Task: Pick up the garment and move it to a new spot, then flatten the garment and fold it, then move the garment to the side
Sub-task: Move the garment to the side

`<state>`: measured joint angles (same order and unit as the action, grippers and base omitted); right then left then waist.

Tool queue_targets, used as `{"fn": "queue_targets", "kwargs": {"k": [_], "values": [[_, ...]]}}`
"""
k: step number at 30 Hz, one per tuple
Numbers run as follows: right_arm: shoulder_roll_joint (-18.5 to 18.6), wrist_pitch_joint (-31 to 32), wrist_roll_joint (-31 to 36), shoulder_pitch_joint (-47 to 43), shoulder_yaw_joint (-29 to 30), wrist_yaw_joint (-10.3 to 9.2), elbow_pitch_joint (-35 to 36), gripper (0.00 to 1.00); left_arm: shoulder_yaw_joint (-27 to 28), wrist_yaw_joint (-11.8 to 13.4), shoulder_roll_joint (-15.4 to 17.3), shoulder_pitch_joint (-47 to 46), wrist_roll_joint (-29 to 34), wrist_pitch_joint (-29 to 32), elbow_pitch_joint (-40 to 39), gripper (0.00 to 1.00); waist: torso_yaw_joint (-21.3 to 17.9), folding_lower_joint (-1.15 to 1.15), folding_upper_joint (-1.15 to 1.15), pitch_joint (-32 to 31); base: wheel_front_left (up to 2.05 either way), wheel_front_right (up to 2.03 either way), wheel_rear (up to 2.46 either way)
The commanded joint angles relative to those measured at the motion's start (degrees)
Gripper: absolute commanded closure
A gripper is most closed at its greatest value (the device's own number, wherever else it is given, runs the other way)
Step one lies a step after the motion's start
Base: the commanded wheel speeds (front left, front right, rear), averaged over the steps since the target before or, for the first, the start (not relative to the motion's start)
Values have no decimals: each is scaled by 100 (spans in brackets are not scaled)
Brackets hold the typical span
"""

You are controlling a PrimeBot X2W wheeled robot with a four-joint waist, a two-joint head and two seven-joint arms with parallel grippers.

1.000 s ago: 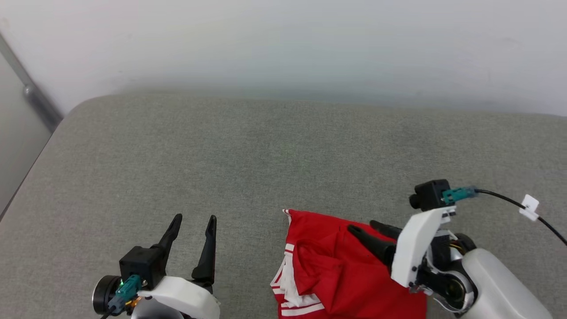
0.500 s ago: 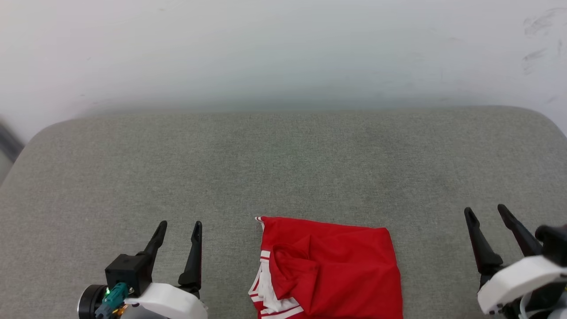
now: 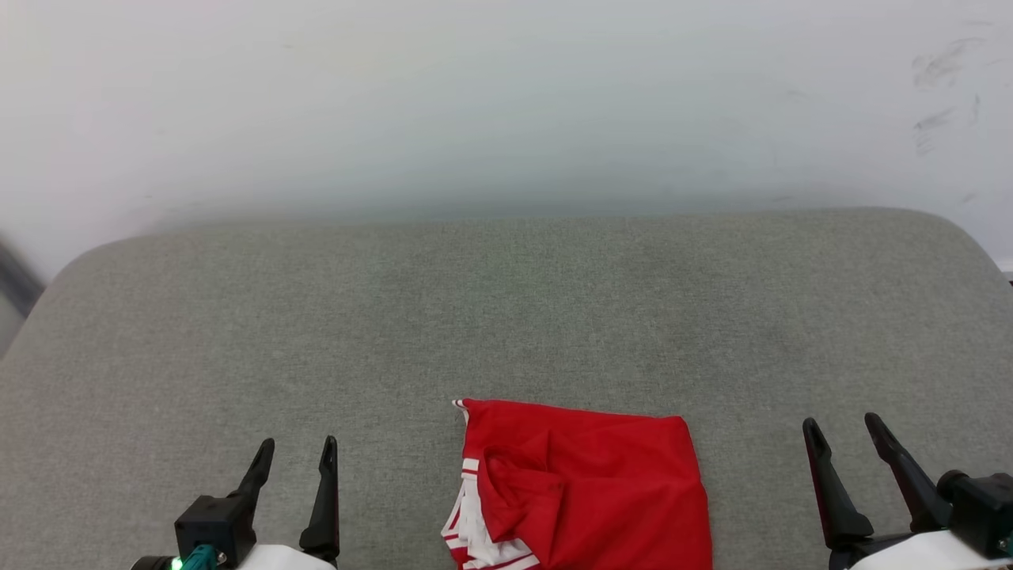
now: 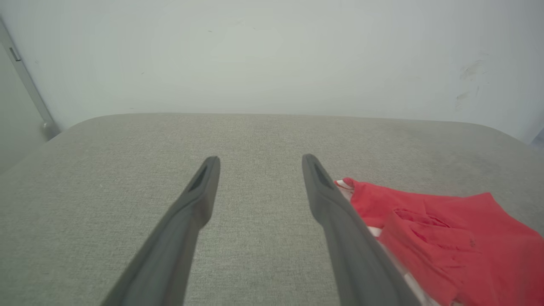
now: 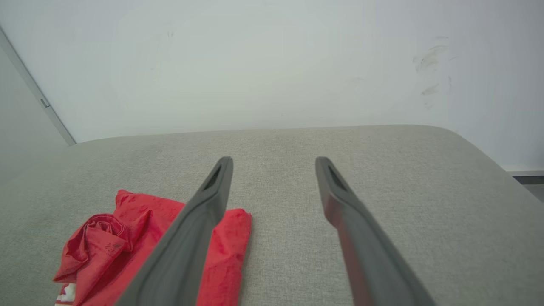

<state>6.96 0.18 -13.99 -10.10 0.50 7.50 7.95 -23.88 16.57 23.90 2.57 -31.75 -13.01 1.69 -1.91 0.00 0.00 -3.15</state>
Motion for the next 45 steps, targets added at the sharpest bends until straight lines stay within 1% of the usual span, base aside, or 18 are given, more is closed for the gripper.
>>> {"fn": "queue_targets", "kwargs": {"k": [1,10,13,14,16,18,22,26,27,31,34,37,41,42,43,45], "values": [[-37,41,54,-75,20,-2,64,0,18,19,0,54,1,-40,-2,0,15,0,0,-21,0,0,0],[-123,239,108,-133,73,-2,249,0,64,75,-26,121,-34,-77,-40,0,21,0,0,-39,0,0,0],[-177,363,-14,-133,196,-1,205,0,96,97,-28,101,-32,-96,-60,0,18,0,0,-17,0,0,0],[-213,432,-161,-95,250,-2,146,0,121,105,-28,101,-43,-98,-62,0,7,0,0,-11,0,0,0],[-186,612,-363,17,484,-2,-62,0,162,112,-38,94,-57,-123,-76,0,13,0,0,6,0,0,0],[-111,935,-609,122,815,-2,-453,0,181,116,-61,9,-25,-138,-111,0,93,0,0,26,0,0,0],[100,1584,-1054,481,1346,0,-1351,0,123,68,-148,-196,66,-161,-172,0,389,0,0,88,0,0,0],[82,2412,-1423,819,1644,-1,-2073,0,55,-7,-225,-385,115,-175,-173,0,684,0,0,207,0,0,0],[69,2610,-1518,913,1648,-1,-2230,0,30,-47,-249,-438,102,-178,-154,0,759,0,0,241,0,0,0],[-52,3632,-2289,1254,1404,-2,-2714,0,-70,-140,-343,-632,135,-176,-144,0,998,0,0,461,0,0,0],[-198,4168,-2965,1478,1241,-2,-2959,0,-107,-187,-394,-735,157,-186,-110,0,1119,0,0,613,0,0,0],[-311,4314,-3491,1764,1122,-2,-3179,0,-102,-230,-431,-796,158,-188,-49,0,1152,0,0,733,0,0,0],[-368,4387,-3923,1899,865,-5,-3530,0,-126,-291,-462,-844,170,-196,85,0,1204,0,0,769,0,0,0],[-374,4369,-3984,1930,795,-5,-3558,61,-130,-311,-470,-856,173,-198,108,0,1216,0,0,768,0,0,0],[-368,4338,-4041,1942,743,-5,-3564,100,-127,-322,-470,-861,181,-201,125,0,1222,0,0,762,0,0,0],[-229,4222,-4059,1973,579,1,-3395,100,-111,-312,-470,-845,197,-205,151,0,1205,0,0,725,0,0,0]]}}
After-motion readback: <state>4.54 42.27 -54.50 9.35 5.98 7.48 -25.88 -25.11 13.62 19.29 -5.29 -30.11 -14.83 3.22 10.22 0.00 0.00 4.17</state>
